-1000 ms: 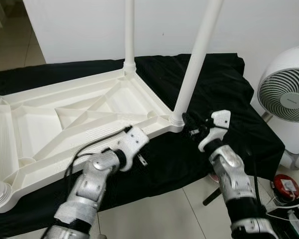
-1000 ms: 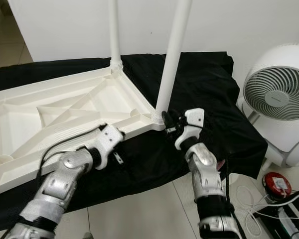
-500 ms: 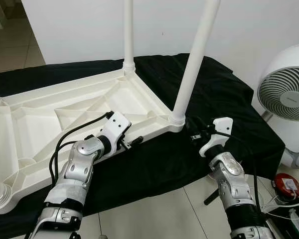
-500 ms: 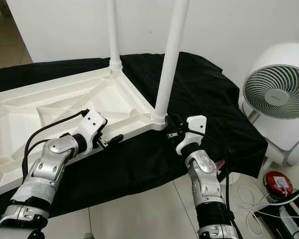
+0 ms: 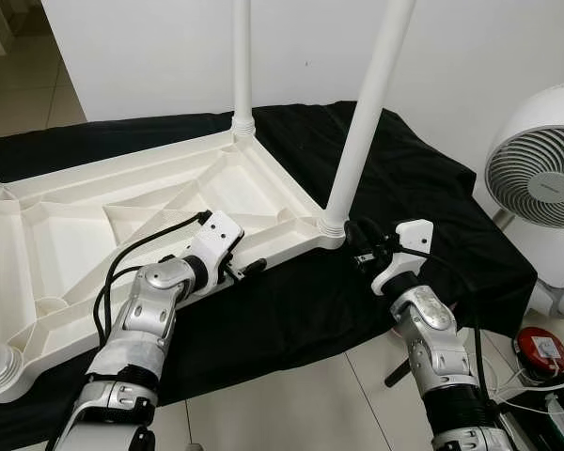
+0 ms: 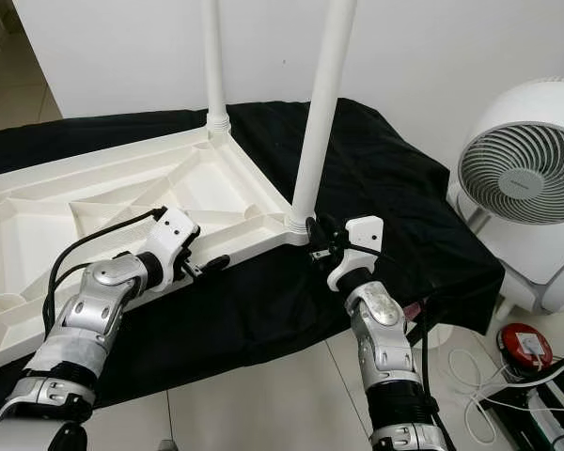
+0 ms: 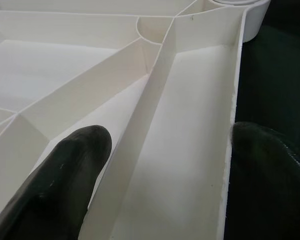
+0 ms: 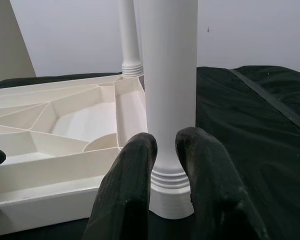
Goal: Building children table
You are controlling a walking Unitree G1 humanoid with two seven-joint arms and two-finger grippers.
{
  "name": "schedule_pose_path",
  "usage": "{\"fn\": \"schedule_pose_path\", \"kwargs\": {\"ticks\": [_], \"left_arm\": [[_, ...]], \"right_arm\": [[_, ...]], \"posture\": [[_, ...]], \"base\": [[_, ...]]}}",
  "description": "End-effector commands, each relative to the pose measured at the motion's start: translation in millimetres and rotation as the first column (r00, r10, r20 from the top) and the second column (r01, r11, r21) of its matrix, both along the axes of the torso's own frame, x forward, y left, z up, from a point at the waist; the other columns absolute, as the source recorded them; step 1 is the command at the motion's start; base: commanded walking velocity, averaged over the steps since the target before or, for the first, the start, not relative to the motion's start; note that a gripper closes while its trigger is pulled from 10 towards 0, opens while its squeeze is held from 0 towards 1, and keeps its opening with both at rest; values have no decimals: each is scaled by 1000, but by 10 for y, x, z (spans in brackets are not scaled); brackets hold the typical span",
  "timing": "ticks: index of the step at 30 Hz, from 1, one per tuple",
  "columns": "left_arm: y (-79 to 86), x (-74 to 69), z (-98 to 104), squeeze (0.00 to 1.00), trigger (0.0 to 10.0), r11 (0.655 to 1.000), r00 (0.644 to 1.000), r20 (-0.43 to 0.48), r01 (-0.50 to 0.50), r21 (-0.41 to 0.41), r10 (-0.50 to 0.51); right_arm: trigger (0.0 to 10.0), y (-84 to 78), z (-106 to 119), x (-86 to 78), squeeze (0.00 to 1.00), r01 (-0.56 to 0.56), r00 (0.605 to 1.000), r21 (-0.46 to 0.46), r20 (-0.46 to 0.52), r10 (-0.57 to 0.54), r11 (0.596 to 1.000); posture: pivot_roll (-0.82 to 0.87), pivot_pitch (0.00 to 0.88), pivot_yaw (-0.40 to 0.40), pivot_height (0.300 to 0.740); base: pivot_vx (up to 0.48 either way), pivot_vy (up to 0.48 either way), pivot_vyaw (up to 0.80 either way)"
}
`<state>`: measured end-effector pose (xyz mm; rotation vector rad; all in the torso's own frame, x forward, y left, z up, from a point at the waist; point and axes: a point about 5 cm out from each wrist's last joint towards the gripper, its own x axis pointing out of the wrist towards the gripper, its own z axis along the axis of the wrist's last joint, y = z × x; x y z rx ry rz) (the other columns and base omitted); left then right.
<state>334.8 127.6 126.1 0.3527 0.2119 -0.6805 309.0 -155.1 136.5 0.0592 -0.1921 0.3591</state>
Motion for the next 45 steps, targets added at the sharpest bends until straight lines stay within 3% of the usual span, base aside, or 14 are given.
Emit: {"fn": "schedule_pose_path", "kwargs": {"ticks": [1, 7, 8, 11, 12, 18, 21, 25, 34, 43, 44, 45], "left_arm": [[259, 90, -62, 0, 10000, 915, 913, 100, -402, 38, 397], [260, 31, -34, 0, 10000, 930, 926, 90, -368, 2, 366], [210, -36, 23, 0, 10000, 951, 949, 81, -301, -68, 306], [210, -36, 23, 0, 10000, 951, 949, 81, -301, -68, 306], [162, -98, 68, 0, 10000, 964, 965, 83, -237, -121, 248], [240, -130, -51, 0, 10000, 965, 964, 54, -259, -52, 261], [276, -124, -21, 0, 10000, 957, 955, 76, -284, -56, 287], [213, -207, 40, 0, 10000, 981, 975, 116, -182, -66, 188], [134, -365, -59, 0, 10000, 998, 995, 90, -51, -26, 53], [214, -326, -171, 0, 10000, 989, 989, 12, -146, -3, 146], [232, -317, -185, 0, 9882, 986, 986, 1, -167, -2, 167], [253, -313, -201, 0, 7098, 983, 983, -12, -185, 8, 185]], "right_arm": [[10000, 9, -7, 12, 0, -2, 1000, -7, -7, 2, 1000], [10000, -11, -12, 11, 0, 4, 1000, -12, -10, -4, 1000], [10000, -19, -16, 16, 0, 4, 1000, -17, -12, -5, 1000], [10000, -19, -16, 16, 0, 4, 1000, -17, -12, -5, 1000], [10000, -20, -11, 27, 0, 2, 1000, -20, -13, -3, 1000], [10000, -17, -3, 34, 0, 0, 1000, -24, -13, 0, 1000], [10000, -30, -6, 27, 0, 1, 1000, -27, -15, -1, 1000], [10000, -50, -6, 23, 0, 7, 1000, -32, -15, -8, 999], [10000, -48, -9, 12, 0, -13, 1000, -51, -15, 12, 999], [10000, -101, 63, 34, 0, -34, 999, -90, 3, 34, 995], [10000, -109, 70, 37, 0, -34, 999, -92, 5, 34, 995], [10000, -117, 79, 41, 0, -33, 999, -93, 6, 33, 995]], "posture": [[-44, 0, -19, 740], [-41, 0, -22, 740], [-38, 0, -28, 740], [-38, 0, -28, 740], [-33, 0, -34, 740], [-36, 0, -35, 740], [-39, 0, -34, 740], [-42, 0, -32, 740], [-37, 0, -31, 740], [-42, 0, -29, 740], [-41, 0, -29, 740], [-41, 0, -29, 740]], "base": [[0, 0, 0], [0, 0, 0], [0, 0, 0], [0, 0, 0], [0, 0, 0], [0, 0, 0], [0, 0, 0], [0, 0, 0], [0, 0, 0], [0, 0, 0], [0, 0, 0], [0, 0, 0]]}}
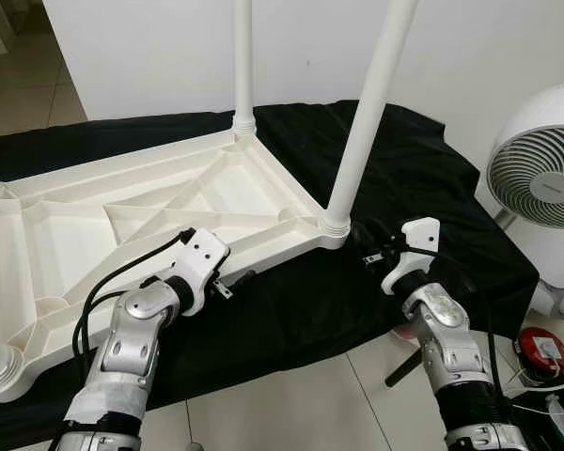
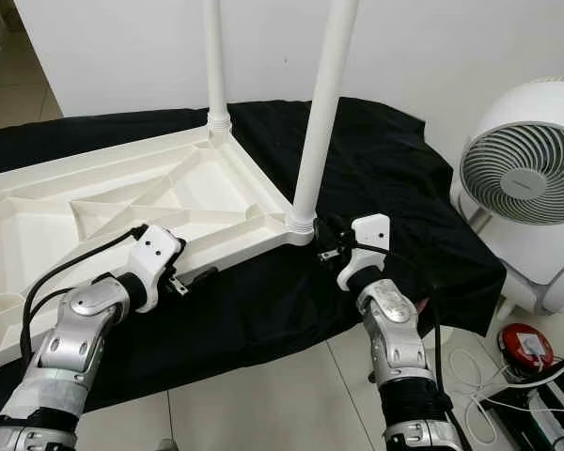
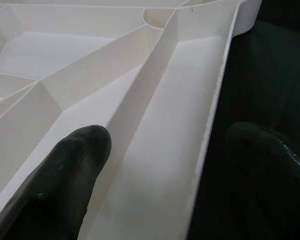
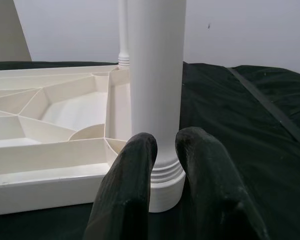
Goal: Building children table
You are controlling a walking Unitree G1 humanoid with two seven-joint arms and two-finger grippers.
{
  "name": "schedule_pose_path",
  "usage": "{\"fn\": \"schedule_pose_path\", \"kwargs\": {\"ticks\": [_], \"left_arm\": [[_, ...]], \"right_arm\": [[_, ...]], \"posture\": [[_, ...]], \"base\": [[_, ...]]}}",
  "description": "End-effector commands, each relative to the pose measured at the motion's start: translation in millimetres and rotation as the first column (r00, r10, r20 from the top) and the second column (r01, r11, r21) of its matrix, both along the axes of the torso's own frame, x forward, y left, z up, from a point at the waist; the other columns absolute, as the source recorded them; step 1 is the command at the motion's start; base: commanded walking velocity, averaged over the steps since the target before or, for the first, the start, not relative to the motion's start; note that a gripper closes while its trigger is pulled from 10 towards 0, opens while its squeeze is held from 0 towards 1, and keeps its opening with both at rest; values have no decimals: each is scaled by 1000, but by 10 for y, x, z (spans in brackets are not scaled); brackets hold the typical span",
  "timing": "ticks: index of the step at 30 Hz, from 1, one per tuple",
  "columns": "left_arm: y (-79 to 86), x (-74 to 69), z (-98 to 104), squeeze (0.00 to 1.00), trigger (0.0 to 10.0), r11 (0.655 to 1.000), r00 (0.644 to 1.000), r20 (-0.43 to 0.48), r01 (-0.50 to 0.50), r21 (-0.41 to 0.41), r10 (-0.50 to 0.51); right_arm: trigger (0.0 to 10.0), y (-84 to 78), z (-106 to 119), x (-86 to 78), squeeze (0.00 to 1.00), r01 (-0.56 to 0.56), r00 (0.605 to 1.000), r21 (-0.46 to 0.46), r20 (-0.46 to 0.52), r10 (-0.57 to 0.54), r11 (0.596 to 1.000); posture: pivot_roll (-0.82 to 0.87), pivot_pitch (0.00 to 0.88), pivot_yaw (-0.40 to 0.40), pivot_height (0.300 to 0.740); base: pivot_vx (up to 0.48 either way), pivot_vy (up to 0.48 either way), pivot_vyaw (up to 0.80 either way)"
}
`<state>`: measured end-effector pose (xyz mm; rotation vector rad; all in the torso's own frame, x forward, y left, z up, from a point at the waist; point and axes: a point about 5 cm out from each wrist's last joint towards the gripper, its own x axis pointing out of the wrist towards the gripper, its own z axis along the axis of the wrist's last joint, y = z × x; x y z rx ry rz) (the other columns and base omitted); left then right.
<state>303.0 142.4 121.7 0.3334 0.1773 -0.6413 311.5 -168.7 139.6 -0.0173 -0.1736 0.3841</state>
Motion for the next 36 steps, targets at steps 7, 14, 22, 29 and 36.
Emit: {"fn": "schedule_pose_path", "kwargs": {"ticks": [7, 14, 22, 29, 36], "left_arm": [[116, -34, -172, 0, 0, 989, 991, -38, -128, 72, 131], [67, -62, -152, 0, 4431, 990, 998, -11, -59, 129, 61], [37, -76, -204, 0, 10000, 984, 997, -62, -24, 177, 36], [83, -14, -283, 0, 10000, 976, 983, -148, -77, 201, 108], [139, 124, -228, 0, 10000, 967, 968, -179, -135, 218, 176]], "right_arm": [[10000, 20, 57, 22, 0, -23, 1000, -21, 12, 24, 1000], [10000, 25, 57, 29, 0, -32, 999, -27, 11, 32, 999], [10000, 21, 73, 38, 0, -44, 999, -41, 14, 45, 998], [10000, 19, 100, 54, 0, -46, 999, -46, 22, 47, 998], [10000, 26, 115, 63, 0, -52, 998, -51, 27, 53, 997]], "posture": [[-38, 0, -32, 740], [-35, 0, -34, 740], [-36, 0, -33, 740], [-39, 0, -23, 740], [-39, 0, -23, 740]], "base": [[0, 0, 0], [0, 0, 0], [0, 0, 0], [0, 0, 0], [0, 0, 0]]}}
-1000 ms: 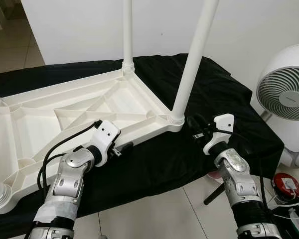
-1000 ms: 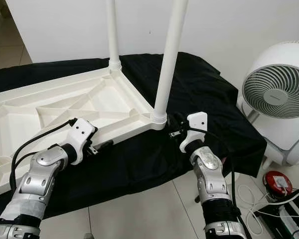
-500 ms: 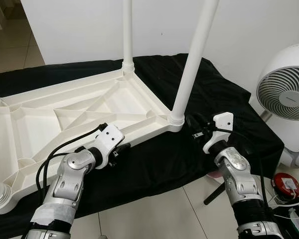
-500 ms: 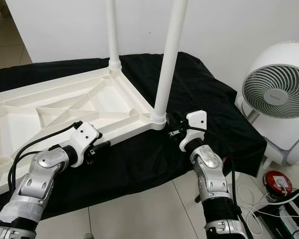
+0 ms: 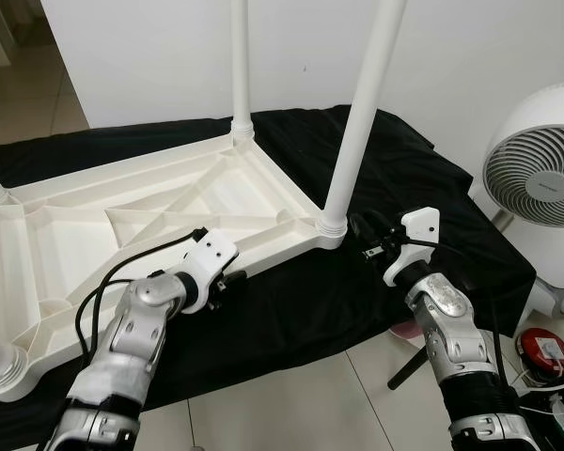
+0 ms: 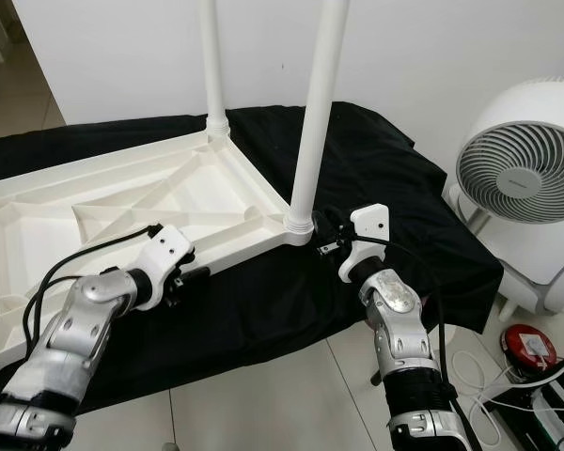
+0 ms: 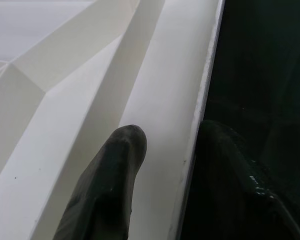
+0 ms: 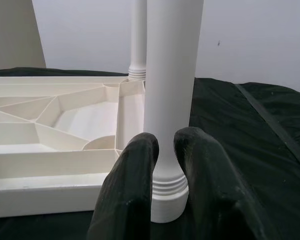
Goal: Building children table
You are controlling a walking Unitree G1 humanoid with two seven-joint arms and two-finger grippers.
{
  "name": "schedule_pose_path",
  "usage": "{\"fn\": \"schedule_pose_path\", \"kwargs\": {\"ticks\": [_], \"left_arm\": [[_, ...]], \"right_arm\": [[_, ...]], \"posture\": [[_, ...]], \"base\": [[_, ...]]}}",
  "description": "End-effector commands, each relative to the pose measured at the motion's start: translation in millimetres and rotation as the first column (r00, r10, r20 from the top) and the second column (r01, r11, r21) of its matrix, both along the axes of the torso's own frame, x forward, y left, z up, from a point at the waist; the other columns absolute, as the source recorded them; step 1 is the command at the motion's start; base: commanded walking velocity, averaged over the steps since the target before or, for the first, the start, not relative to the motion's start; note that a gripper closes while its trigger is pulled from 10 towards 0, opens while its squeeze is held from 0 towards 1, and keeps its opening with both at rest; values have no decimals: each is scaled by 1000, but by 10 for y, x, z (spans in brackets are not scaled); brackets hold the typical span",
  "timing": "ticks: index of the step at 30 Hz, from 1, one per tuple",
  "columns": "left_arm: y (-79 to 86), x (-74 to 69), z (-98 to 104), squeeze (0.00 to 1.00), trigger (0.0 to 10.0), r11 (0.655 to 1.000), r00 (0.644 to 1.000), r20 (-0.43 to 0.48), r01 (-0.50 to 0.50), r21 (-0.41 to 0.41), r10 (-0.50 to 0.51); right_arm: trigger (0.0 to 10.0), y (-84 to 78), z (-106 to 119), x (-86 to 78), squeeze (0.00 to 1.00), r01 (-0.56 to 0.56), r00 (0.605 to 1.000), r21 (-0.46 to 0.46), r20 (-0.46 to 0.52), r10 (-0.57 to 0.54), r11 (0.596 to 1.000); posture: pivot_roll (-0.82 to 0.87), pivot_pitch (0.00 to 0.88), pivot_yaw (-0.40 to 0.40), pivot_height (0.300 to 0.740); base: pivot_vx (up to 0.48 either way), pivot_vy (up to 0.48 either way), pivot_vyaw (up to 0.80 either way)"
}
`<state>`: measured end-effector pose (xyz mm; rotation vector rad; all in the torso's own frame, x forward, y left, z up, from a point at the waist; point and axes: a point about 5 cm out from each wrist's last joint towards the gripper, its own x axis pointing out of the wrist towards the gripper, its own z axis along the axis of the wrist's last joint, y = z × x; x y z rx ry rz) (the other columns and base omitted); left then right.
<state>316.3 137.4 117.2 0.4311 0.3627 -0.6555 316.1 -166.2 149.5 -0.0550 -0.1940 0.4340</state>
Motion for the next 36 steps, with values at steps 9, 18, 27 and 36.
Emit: {"fn": "schedule_pose_path", "kwargs": {"ticks": [9, 18, 27, 36], "left_arm": [[137, 81, -67, 0, 7765, 990, 991, -45, -122, 74, 126], [80, 82, -65, 0, 0, 991, 991, -57, -113, 67, 117], [18, 172, -19, 0, 0, 973, 973, -18, -232, -2, 232], [-109, 405, 115, 0, 0, 960, 960, 67, -268, -79, 274]], "right_arm": [[10000, 4, 18, 25, 0, -1, 1000, -16, 2, 1, 1000], [10000, 8, 9, 13, 0, 5, 1000, -11, 2, -5, 1000], [10000, 35, 7, 4, 0, 18, 1000, 13, 1, -18, 1000], [10000, 100, 4, 21, 0, 14, 1000, 30, 1, -14, 999]], "posture": [[-43, 0, -14, 740], [-47, 0, -5, 740], [-45, 0, -11, 740], [-42, 0, -18, 740]], "base": [[0, 0, 0], [0, 0, 0], [0, 0, 0], [0, 0, 0]]}}
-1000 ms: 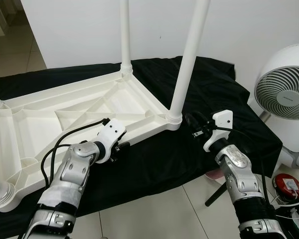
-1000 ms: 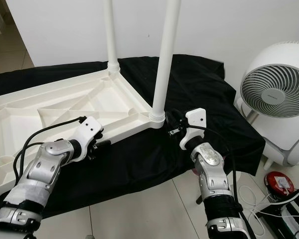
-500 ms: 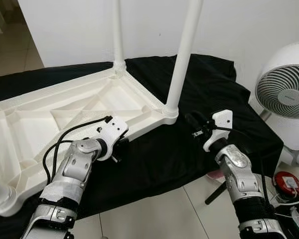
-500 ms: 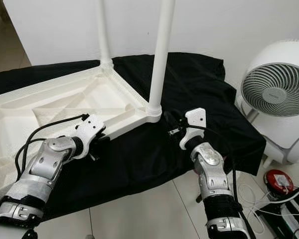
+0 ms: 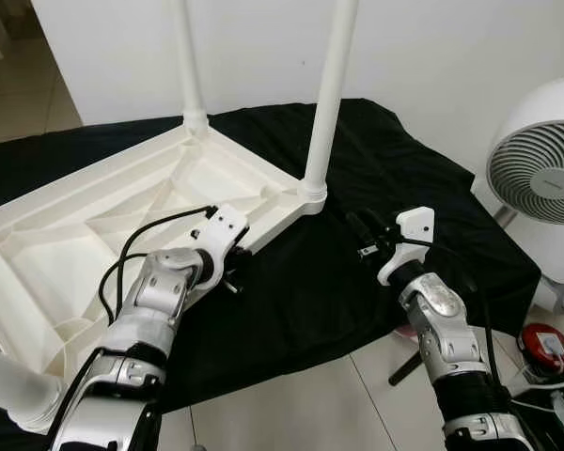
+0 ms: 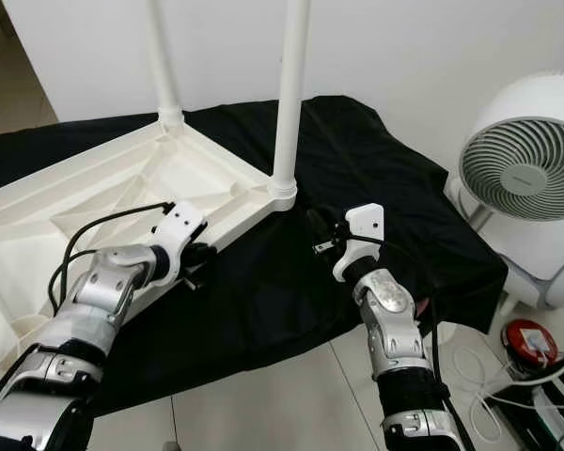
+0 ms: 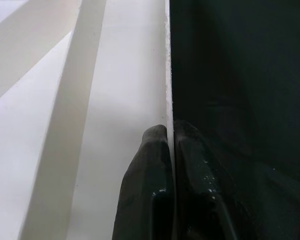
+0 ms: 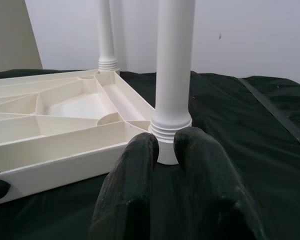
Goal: Building children table
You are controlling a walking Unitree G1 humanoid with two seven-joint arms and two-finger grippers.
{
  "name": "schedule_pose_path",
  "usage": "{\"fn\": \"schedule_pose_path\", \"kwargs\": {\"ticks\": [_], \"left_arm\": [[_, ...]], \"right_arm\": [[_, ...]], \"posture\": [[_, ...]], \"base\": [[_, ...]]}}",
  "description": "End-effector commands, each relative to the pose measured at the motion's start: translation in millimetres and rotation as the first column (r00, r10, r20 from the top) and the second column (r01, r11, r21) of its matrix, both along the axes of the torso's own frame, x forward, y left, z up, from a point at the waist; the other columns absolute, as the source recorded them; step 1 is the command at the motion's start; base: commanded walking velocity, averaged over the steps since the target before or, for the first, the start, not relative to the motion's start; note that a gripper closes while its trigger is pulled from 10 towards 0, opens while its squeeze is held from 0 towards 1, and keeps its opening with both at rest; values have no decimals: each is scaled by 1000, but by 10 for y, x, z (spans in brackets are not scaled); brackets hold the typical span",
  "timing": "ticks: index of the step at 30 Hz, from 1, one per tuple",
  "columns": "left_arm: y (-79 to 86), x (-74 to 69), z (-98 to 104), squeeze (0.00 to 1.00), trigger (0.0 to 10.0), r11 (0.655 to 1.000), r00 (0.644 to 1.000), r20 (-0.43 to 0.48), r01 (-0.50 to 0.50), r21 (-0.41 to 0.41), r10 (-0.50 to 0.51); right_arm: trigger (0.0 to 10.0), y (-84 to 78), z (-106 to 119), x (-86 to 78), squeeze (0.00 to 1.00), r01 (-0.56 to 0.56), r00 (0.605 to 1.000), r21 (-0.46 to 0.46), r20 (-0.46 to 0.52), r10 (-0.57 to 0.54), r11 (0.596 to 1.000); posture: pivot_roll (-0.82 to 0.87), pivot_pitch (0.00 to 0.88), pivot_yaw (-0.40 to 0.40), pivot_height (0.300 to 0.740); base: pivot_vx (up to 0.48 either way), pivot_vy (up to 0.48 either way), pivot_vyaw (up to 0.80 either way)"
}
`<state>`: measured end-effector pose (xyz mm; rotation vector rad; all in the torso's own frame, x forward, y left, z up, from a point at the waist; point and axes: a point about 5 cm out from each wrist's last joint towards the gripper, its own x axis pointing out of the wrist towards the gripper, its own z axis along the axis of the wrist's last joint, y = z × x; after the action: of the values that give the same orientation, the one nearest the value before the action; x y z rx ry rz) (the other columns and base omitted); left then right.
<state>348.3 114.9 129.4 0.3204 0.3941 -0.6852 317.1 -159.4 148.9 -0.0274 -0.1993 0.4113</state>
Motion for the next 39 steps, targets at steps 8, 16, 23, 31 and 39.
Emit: {"fn": "schedule_pose_path", "kwargs": {"ticks": [8, 16, 23, 31, 39], "left_arm": [[62, 256, 63, 0, 784, 970, 953, 204, -238, 44, 225], [-36, 276, 280, 1000, 10000, 983, 948, 272, -135, -127, 166], [-103, 139, 362, 0, 10000, 990, 936, 350, 8, -141, 42], [156, -202, 399, 0, 10000, 988, 925, 379, 91, -126, -37], [376, -407, 309, 0, 10000, 996, 933, 357, 74, -41, -54]], "right_arm": [[10000, 46, -9, -2, 0, -1, 1000, 3, -1, 1, 1000], [10000, 56, -20, -18, 0, 11, 1000, 15, 2, -11, 1000], [10000, 75, -26, -19, 0, 10, 1000, 20, 3, -10, 1000], [10000, 68, -33, -10, 0, 10, 1000, 21, 1, -10, 1000], [10000, 97, -34, 7, 0, -9, 1000, 20, -3, 9, 1000]], "posture": [[-51, 1, -7, 740], [-48, 0, 5, 740], [-42, 0, 11, 740], [-23, 0, 3, 740], [15, 5, -21, 740]], "base": [[0, 0, 0], [0, 0, 0], [0, 0, 0], [0, 0, 0], [0, 0, 0]]}}
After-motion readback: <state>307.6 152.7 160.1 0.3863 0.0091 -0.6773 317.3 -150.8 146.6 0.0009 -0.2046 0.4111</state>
